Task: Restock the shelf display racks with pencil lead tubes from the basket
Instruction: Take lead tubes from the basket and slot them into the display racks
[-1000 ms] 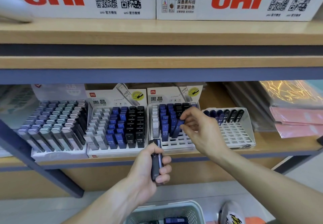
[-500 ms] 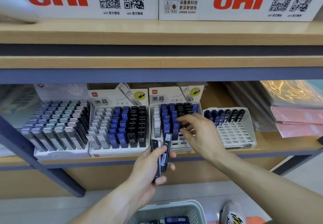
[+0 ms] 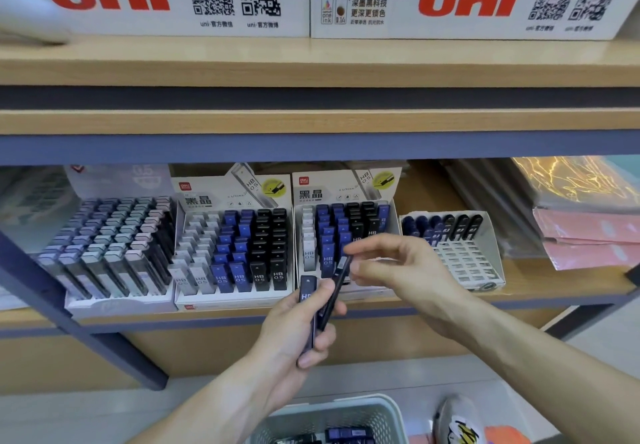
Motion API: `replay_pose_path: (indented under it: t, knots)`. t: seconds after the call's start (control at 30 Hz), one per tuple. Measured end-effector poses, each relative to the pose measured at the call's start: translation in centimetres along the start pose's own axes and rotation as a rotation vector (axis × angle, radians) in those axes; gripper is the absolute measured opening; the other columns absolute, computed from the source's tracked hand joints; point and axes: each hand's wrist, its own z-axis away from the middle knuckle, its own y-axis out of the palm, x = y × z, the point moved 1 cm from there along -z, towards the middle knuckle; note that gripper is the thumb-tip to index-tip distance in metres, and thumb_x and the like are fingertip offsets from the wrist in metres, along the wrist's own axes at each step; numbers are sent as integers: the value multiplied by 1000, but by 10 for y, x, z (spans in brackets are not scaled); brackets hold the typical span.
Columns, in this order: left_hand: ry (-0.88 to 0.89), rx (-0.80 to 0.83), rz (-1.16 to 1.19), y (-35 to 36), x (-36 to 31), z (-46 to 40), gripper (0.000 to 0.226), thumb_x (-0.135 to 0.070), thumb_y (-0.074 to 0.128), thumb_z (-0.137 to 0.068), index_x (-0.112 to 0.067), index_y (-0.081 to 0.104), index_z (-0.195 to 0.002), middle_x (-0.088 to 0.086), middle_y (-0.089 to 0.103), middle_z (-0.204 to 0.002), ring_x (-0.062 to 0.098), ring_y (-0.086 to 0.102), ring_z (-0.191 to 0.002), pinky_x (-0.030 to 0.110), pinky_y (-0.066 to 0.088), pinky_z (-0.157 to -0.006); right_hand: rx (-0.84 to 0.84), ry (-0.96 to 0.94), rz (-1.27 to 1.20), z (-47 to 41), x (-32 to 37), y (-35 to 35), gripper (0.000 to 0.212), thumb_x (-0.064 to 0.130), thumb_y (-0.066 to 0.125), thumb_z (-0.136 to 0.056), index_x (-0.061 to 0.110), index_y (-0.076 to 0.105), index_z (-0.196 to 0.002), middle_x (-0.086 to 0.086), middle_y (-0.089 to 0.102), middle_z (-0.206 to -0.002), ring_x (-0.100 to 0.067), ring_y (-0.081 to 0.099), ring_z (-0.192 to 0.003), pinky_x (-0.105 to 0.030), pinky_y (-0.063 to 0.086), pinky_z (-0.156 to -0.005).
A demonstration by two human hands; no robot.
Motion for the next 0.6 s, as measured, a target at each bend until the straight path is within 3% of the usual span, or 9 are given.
replay_pose_path:
  t: [0.1, 0.2, 0.37, 0.5, 0.6]
  knots:
    - [-95, 137, 93, 0, -1, -1, 33, -30, 69, -92, -5, 60, -111, 5, 58, -76, 7, 28, -38, 16, 13, -30, 75, -1, 46, 2, 1, -3, 21, 5, 80, -84, 20, 78, -99, -2, 77, -106, -22, 75, -96, -38, 53, -98]
    - [-145, 201, 107, 3, 2, -1, 42, -33, 66, -92, -3, 64, -122, 6, 59, -77, 7, 29, -37, 16, 13, -29, 46, -26, 24, 3, 1, -4, 22, 3, 81, -83, 10, 72, -101, -8, 76, -103, -24, 74, -85, -36, 59, -88]
    - [-57, 127, -53, 6, 7, -4, 47, -36, 66, -95, 2, 62, -123, 15, 75, -113, 11, 36, -35, 18, 15, -30, -99, -21, 30, -2, -2, -14, 25, 5, 85, -78, 4, 70, -98, -16, 72, -90, -21, 70, -74, -26, 59, -72]
    - [-23, 93, -73, 9, 7, -5, 40, -30, 67, -95, 0, 61, -121, 16, 75, -113, 11, 34, -35, 21, 12, -34, -74, 15, -6, -3, -5, -19, 14, 4, 77, -87, 6, 72, -100, -18, 76, -90, -24, 74, -79, -27, 58, -74]
    - [-21, 69, -110, 12, 7, -5, 37, -31, 67, -95, -3, 62, -120, 13, 76, -112, 11, 35, -37, 23, 11, -36, -69, 26, 10, -2, -3, -20, 19, -1, 77, -85, 4, 69, -101, -16, 75, -83, -21, 72, -71, -25, 57, -70]
